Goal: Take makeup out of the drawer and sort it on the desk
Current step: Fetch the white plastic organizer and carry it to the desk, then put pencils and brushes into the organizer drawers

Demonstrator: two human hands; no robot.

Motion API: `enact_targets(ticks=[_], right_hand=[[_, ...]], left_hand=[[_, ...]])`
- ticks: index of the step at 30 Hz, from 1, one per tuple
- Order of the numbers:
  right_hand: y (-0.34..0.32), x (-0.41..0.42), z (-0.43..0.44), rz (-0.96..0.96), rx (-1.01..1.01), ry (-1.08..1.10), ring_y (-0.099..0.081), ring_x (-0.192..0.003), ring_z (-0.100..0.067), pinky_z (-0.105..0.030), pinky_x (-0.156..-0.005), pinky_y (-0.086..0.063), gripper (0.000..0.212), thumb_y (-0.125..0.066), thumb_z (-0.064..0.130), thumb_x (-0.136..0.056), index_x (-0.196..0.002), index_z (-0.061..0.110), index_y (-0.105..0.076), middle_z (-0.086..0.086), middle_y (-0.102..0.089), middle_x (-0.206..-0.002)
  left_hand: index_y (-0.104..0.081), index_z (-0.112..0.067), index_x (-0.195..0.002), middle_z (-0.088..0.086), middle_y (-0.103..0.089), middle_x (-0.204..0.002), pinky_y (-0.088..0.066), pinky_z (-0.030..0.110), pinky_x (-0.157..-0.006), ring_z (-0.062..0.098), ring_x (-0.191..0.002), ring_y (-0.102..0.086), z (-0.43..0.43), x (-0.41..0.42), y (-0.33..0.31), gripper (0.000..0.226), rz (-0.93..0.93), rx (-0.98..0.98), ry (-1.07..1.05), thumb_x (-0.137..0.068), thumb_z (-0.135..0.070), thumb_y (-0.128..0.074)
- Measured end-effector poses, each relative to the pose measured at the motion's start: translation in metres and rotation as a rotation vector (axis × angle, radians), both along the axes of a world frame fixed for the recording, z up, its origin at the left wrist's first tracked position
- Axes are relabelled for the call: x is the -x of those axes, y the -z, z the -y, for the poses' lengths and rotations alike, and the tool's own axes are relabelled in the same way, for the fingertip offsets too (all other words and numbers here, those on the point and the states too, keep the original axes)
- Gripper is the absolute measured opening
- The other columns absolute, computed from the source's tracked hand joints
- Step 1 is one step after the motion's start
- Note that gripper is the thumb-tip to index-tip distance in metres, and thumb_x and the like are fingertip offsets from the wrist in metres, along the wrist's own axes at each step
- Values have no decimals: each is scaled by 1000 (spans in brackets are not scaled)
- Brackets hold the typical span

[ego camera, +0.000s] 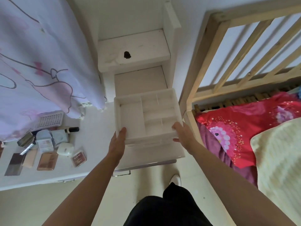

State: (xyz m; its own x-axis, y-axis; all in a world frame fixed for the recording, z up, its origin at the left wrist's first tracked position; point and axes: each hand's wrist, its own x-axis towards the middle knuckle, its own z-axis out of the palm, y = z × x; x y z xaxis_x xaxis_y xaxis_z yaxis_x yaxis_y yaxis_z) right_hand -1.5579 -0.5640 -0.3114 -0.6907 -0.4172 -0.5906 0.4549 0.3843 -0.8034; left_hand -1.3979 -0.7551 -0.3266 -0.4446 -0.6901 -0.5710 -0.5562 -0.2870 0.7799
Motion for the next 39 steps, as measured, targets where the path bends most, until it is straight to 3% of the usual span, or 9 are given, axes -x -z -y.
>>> enact_targets(ticks=[4,6,9,12,17,23,29,37,39], right_hand=[[0,-1,-1,-86,-41,20,-54,-92,-21,-42,-90,-51,39,-48,46,-87,-105,13,-59,-1,-54,-94],[1,-5,-3,-142,-91,25,-57,-111,-21,-49,-103,-47,58,-46,68,-83,-121,26,-58,4,-61,-114],[3,-24,-7,-140,-112,112,-50,-129,-22,-52,-109,-43,92,-47,84,-69,-144,30,-43,4,-53,-139],[-4,-56,-13,-271,-111,159,-46,-132,-18,-43,-115,-35,80,-55,62,-90,-154,22,-29,4,-46,-143],[7,-97,-16,-304,-43,250,-60,-90,-15,-34,-85,-52,41,-64,29,-96,-130,12,-49,0,-59,-104],[-7,-107,9,291,271,186,-61,-115,-27,-41,-88,-57,23,-51,10,-101,-123,16,-54,-8,-62,-123],[-12,-107,32,522,446,421,-54,-89,-27,-46,-95,-52,16,-44,3,-91,-79,11,-50,-9,-56,-90],[-12,-102,27,588,531,531,-54,-84,-23,-40,-93,-48,3,-48,10,-85,-87,11,-51,-6,-54,-85],[-9,-107,21,579,526,528,-52,-81,-21,-38,-88,-47,17,-54,18,-85,-100,12,-49,-5,-57,-89]], left_hand=[[-43,-17,-145,8,-54,-140,-38,48,-111,30,-128,-50,2,-2,-8,83,58,159,142,-88,-77,-37],[-31,-16,-151,9,-42,-151,-34,47,-114,27,-136,-44,2,-8,-14,101,79,308,209,-79,-86,-35],[-13,-18,-157,3,-18,-163,-29,41,-113,21,-147,-26,-1,-24,-25,78,-9,685,307,-97,-58,-42],[-24,-24,-156,-13,-9,-165,-38,41,-106,18,-145,-31,3,-40,-30,54,-49,950,530,-105,-38,-37],[-35,-23,-153,-24,-3,-160,-45,39,-99,16,-120,-60,7,-47,-27,49,-23,889,632,-105,-30,-41],[-31,-22,-154,-21,-1,-161,-42,42,-106,18,-133,-51,4,-45,-33,50,18,842,655,-105,-28,-39],[-29,-25,-155,-23,2,-161,-44,41,-103,20,-132,-51,8,-46,-35,48,66,862,691,-107,-27,-33],[-24,-22,-156,-19,5,-163,-46,43,-101,24,-132,-51,4,-42,-38,50,118,866,711,-107,-26,-30],[-24,-22,-156,-19,5,-163,-44,44,-103,24,-134,-49,4,-42,-40,50,127,865,724,-107,-26,-29]])
